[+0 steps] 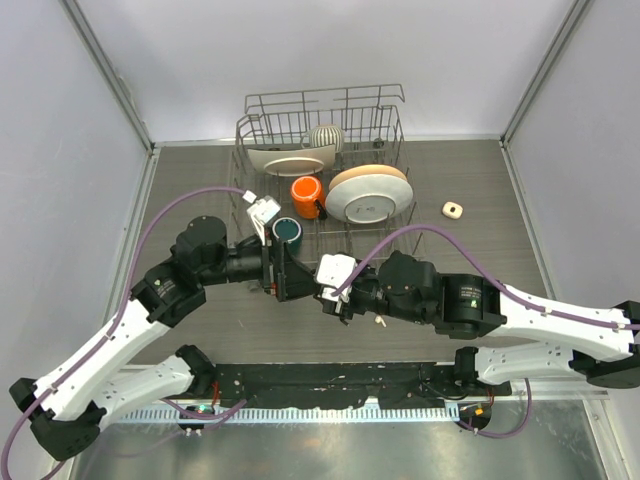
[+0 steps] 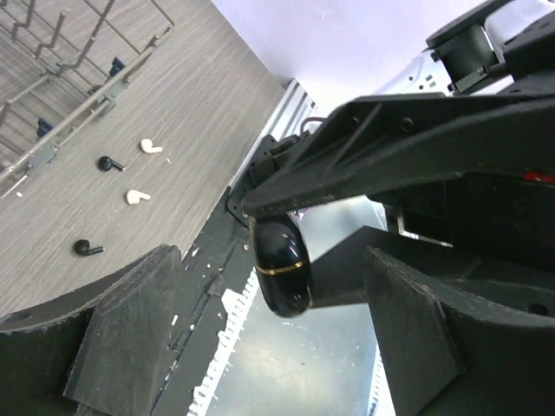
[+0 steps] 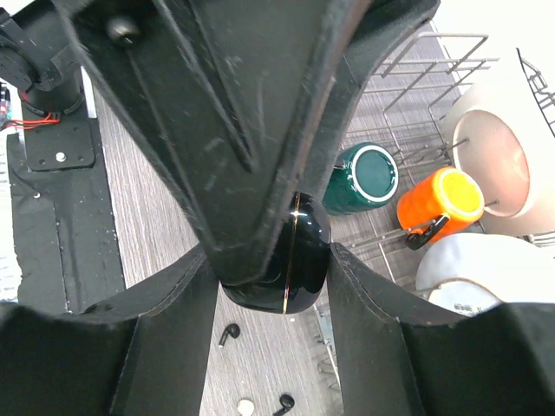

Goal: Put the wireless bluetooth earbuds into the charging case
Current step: Pick up the charging case at the center of the board.

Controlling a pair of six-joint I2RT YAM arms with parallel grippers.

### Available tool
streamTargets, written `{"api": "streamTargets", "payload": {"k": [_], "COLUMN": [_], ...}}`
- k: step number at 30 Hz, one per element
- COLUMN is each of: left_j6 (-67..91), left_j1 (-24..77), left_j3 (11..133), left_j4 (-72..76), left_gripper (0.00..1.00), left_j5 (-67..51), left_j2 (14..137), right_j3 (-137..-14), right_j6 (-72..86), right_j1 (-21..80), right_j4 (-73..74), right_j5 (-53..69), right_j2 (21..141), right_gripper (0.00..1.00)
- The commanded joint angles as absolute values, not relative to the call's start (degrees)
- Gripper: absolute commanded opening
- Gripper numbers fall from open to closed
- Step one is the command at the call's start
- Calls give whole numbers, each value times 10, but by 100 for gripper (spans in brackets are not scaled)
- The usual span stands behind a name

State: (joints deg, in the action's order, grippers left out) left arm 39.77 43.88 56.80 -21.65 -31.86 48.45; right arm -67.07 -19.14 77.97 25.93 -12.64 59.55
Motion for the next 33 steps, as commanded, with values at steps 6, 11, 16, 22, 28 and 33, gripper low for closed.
{"api": "streamTargets", "payload": {"k": [6, 11, 16, 22, 28, 33], "left_j6": [381, 376, 373, 374, 367, 361], "left_j1": [444, 445, 445, 444, 445, 445], "left_j3": [574, 572, 574, 581, 581, 561], "left_j4": [-170, -184, -204, -206, -205, -201], "left_gripper": [73, 66, 65, 37, 9, 0], "left_j5": [-330, -358, -361, -373, -352, -316], "left_j2": [503, 497, 491, 508, 506, 483], "right_j3": [-700, -697, -692, -690, -679, -663], "right_j6": [-181, -181, -182, -184, -178, -164], "right_j1": [776, 775, 773, 774, 773, 773], "right_j4": [220, 220, 215, 208, 193, 175], "right_j5": [-98, -101, -105, -94, -87, -114], "right_j2": [592, 592, 591, 591, 588, 578], "right_gripper": [1, 1, 1, 1, 2, 35]}}
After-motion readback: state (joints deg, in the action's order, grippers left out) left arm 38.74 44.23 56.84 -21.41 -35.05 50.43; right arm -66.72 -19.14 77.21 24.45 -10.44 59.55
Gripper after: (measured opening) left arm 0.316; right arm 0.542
